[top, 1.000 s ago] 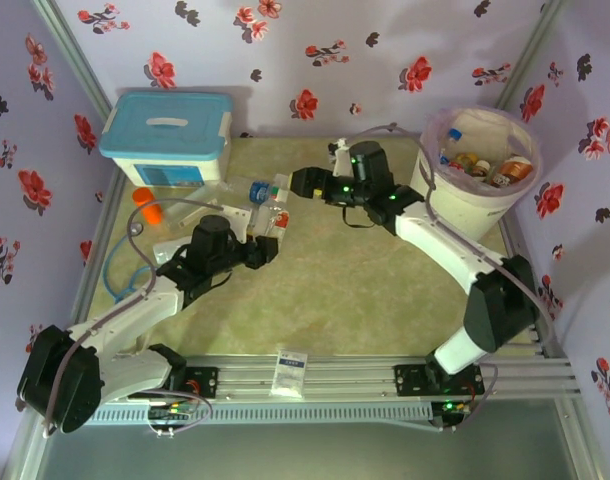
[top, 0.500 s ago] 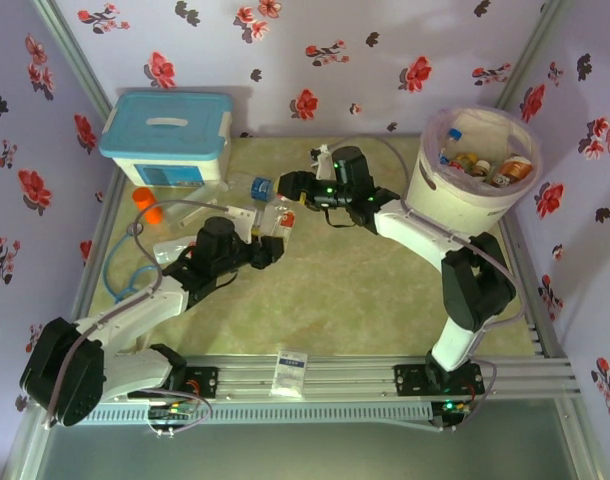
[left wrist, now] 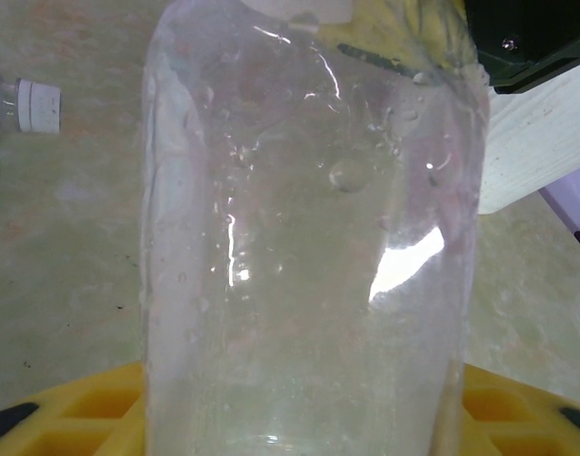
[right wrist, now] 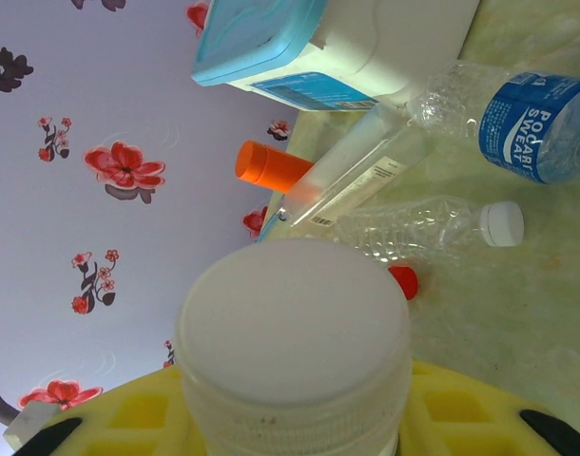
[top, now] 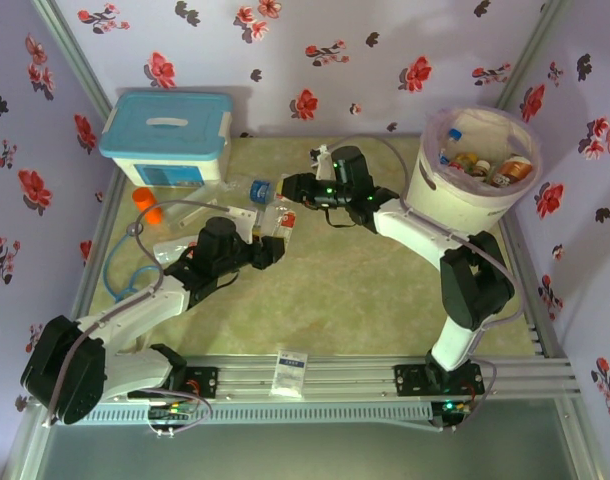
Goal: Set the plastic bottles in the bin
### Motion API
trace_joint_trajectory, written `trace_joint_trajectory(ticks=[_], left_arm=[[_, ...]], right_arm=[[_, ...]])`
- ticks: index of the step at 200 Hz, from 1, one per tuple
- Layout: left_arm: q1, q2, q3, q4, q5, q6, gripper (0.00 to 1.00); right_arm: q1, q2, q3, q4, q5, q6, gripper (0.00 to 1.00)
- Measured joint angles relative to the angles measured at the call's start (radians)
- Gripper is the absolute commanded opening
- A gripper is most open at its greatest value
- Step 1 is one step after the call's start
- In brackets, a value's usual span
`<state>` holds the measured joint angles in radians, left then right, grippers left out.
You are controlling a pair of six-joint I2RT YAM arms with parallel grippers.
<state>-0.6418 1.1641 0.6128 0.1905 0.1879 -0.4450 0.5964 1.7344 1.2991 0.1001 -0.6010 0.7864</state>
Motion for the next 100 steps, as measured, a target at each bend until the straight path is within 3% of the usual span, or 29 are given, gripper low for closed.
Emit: trace_joint_trajectory(ticks=[18,29,100], left_arm=[[-0.002,0.000,0.000,0.005,0.001,0.000,0.90],[-0.003,0.000,0.000,0.008,0.001,-0.011,0.96],[-0.005,-0.093,0.000,-0.056,-0.054,-0.006,1.00]], right_arm=[[0.000,0.000,0.008,-0.020,0.002,-0.002,0.27],[-0.003,0.000,0.016,-0.039,0.003,-0.010,0.27],[-0.073,-0.015,0.270,-0.342,0.087,-0.198,0.26]])
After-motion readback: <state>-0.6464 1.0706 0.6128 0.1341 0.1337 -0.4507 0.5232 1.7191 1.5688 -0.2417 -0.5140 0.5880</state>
